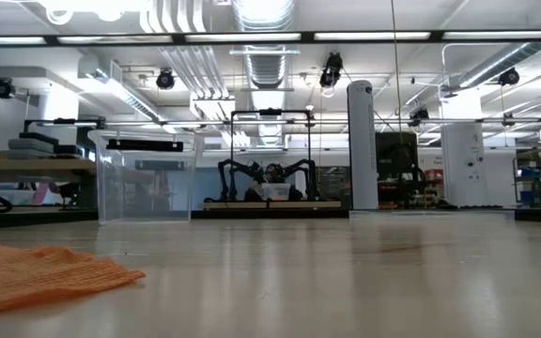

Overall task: Roll bandage
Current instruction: Roll the brown bandage

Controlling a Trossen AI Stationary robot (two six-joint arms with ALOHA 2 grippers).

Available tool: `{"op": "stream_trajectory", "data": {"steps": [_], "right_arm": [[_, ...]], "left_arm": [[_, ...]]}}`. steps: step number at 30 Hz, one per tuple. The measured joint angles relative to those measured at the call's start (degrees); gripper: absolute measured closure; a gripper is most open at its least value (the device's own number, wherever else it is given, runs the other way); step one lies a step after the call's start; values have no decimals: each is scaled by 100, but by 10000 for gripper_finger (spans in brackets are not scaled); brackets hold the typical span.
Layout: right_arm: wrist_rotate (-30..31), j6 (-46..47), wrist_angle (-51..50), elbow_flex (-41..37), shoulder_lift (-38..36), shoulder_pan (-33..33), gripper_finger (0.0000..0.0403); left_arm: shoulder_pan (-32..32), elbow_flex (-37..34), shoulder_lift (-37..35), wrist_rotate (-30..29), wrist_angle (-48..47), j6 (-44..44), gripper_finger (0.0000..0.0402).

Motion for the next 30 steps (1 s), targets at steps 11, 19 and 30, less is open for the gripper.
{"op": "stream_trajectory", "data": {"steps": [11,19,30], "right_arm": [[6,-140,346,-182,649,127,206],[351,-98,29,-173,776,131,208],[584,8,-245,-169,771,131,208]], "left_arm": [[13,-7,-262,-5,-599,-898,363],[15,-13,-297,126,-690,-1128,363],[20,-15,-348,335,-557,-1262,363]]}}
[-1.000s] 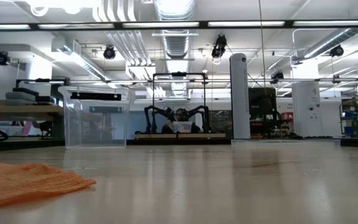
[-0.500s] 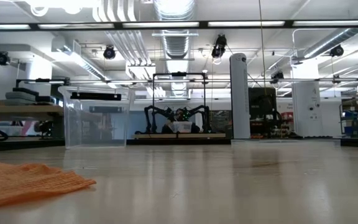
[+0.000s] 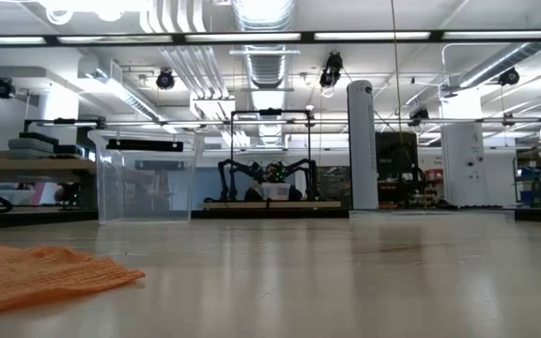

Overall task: Roll bandage
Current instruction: Roll the brown bandage

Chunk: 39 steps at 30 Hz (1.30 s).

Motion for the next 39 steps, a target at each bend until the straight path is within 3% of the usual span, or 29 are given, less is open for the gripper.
{"op": "stream_trajectory", "data": {"steps": [10,15,18,22,26,33,39], "right_arm": [[-4,711,102,2,0,-2,216],[-45,928,175,11,-7,0,281],[-31,1000,176,11,-7,0,325],[77,1101,152,34,-15,-9,326],[690,1106,16,52,-126,-11,326],[904,1007,215,52,-64,-10,320],[911,899,235,50,20,-9,325]], "left_arm": [[-2,0,-17,39,155,86,363],[0,0,-17,94,289,153,353],[-2,0,-53,77,201,236,330],[-35,0,-380,-264,-551,724,284],[-52,2,-826,-461,-1116,971,232],[-44,-92,-655,-598,-396,1016,156],[24,-49,-148,-1197,230,1144,123]]}}
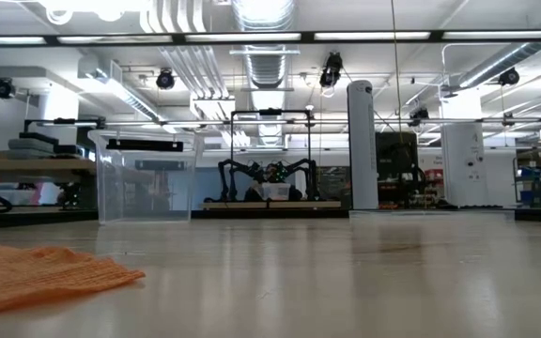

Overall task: Roll bandage
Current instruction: Roll the brown bandage

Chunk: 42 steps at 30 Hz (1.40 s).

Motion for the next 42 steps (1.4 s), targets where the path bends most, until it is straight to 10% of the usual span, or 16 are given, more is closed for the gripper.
{"op": "stream_trajectory", "data": {"steps": [9,17,29,42], "right_arm": [[-214,-201,36,-7,-9,2,325],[-338,-291,68,-9,-9,0,305],[-379,-147,185,33,-371,15,225],[-337,-65,-26,-28,-369,15,273]], "left_arm": [[94,137,241,249,114,18,177],[97,137,248,492,115,40,366],[92,-36,-108,546,-128,-90,365],[18,-51,-171,696,-88,-171,364]]}}
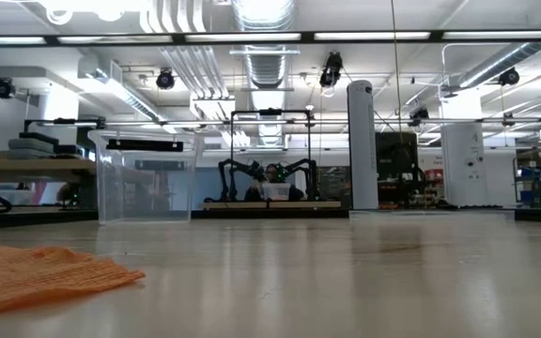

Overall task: Roll bandage
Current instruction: Roll the brown bandage

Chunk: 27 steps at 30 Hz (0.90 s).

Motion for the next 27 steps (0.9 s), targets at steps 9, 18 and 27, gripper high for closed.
{"op": "stream_trajectory", "data": {"steps": [9,18,27], "right_arm": [[-24,48,-245,18,-46,0,217],[12,-113,-220,0,-61,-1,199],[-533,-231,-202,0,-153,13,173]], "left_arm": [[-5,0,-2,59,159,65,363],[-9,33,-51,388,302,60,363],[-11,32,-46,393,243,71,363]]}}
